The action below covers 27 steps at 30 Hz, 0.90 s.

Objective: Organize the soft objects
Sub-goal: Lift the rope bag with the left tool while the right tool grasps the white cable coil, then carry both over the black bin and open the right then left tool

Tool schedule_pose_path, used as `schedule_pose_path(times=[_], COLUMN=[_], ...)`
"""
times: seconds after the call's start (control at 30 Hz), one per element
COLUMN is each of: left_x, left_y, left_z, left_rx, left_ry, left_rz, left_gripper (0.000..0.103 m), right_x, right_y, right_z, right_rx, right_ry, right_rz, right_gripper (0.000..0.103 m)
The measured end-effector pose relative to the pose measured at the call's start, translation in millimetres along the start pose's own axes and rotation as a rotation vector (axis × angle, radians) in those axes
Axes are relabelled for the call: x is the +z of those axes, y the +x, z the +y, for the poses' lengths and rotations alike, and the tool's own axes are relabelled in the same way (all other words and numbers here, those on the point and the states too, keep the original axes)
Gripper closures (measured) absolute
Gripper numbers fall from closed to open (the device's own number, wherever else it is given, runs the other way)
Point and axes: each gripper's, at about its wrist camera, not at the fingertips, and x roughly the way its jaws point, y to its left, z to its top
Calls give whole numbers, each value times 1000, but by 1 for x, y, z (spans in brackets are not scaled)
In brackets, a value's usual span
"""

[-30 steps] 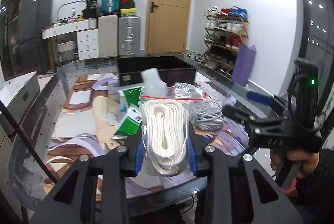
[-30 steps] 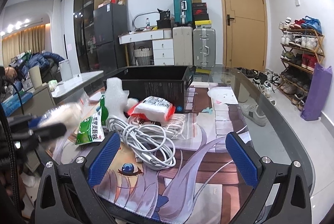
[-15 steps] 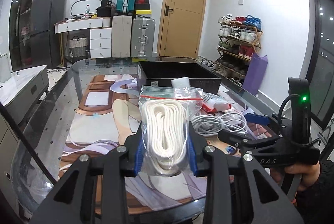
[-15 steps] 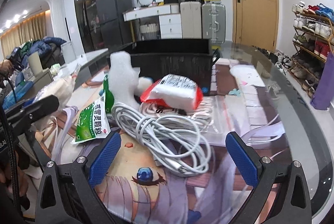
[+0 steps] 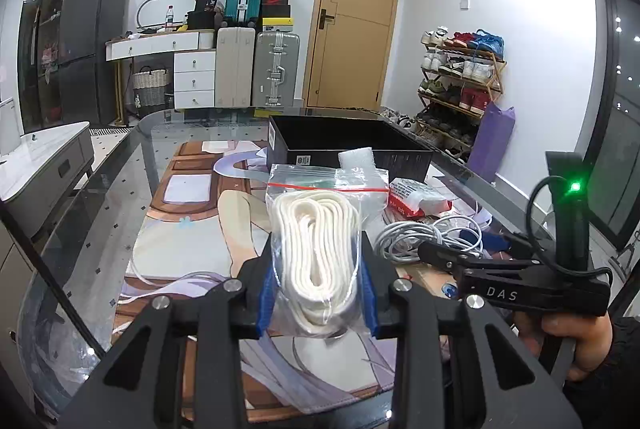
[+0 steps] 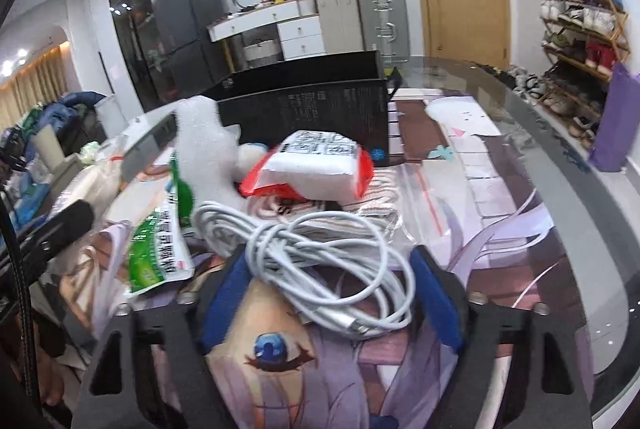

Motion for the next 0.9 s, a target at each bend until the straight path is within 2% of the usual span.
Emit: schedule_pose_path(times=[0.17,0.43,0.9], left_x=[1,6,26], left_y=[0,-3,-14], left_z=[-4,-8,-9], left_rx=[-2,11,14], left_ry=[11,26,30], left_rz=[0,-10,-57], left_gripper=[70,70,70], right_x=[-10,-17,8], right_y=[-13,-40,-88], right_z=[-4,-6,2], right_rx=[18,32,22], right_ry=[9,-14,-59], right_rz=[-35,-108,-225], right_gripper=[36,36,36])
